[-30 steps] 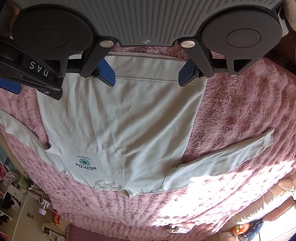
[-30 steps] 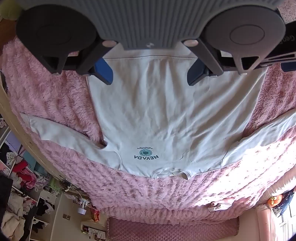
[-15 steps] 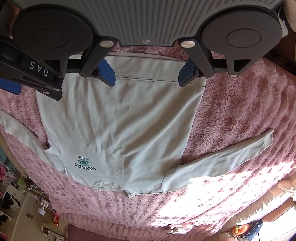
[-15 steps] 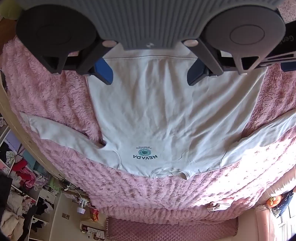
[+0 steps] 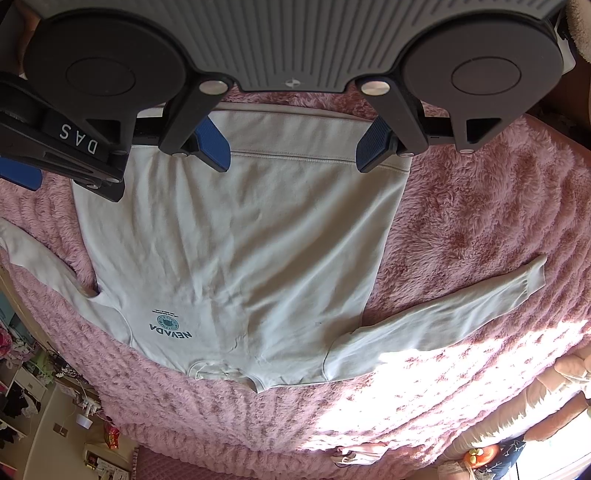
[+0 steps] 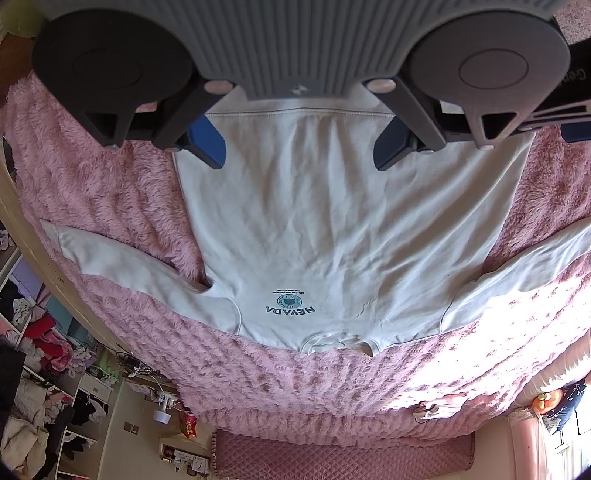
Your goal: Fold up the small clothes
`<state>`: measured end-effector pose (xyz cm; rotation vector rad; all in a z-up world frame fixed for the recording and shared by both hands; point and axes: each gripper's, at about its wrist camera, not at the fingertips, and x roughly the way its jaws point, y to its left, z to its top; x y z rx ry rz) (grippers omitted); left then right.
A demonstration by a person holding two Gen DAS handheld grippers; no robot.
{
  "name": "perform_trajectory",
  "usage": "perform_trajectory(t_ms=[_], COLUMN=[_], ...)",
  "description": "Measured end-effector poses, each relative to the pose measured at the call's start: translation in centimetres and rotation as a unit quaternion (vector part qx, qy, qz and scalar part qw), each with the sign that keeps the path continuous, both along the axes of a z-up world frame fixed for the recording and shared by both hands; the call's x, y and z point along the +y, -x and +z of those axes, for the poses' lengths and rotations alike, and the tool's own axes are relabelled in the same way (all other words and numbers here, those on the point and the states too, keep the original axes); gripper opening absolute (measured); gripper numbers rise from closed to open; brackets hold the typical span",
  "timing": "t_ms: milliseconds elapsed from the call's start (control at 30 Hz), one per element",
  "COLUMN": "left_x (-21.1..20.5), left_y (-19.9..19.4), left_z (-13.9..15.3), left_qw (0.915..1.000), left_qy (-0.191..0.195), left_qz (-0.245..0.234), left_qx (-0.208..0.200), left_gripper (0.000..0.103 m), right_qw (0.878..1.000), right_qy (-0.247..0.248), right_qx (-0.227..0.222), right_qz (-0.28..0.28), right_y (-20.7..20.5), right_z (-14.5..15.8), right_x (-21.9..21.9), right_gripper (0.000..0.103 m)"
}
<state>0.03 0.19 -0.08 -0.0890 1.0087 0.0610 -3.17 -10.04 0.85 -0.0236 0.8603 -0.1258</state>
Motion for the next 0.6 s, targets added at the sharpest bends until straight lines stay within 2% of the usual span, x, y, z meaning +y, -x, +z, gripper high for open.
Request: perform_trajectory(t_ms=[600], left_x=[-0.02], left_y=[0.12], left_z=[0.31], left_qw=[1.0000], left_qy=[-0.001], left_qz=[-0.001], left_qx=[-0.003], left_gripper=[0.091], right_qw=[1.000], right_qy=[0.003], right_qx=[-0.004], right_qz=[0.000], right_y=[0.18], right_z=[0.26], right_x=[0.03], right_gripper=[0.083])
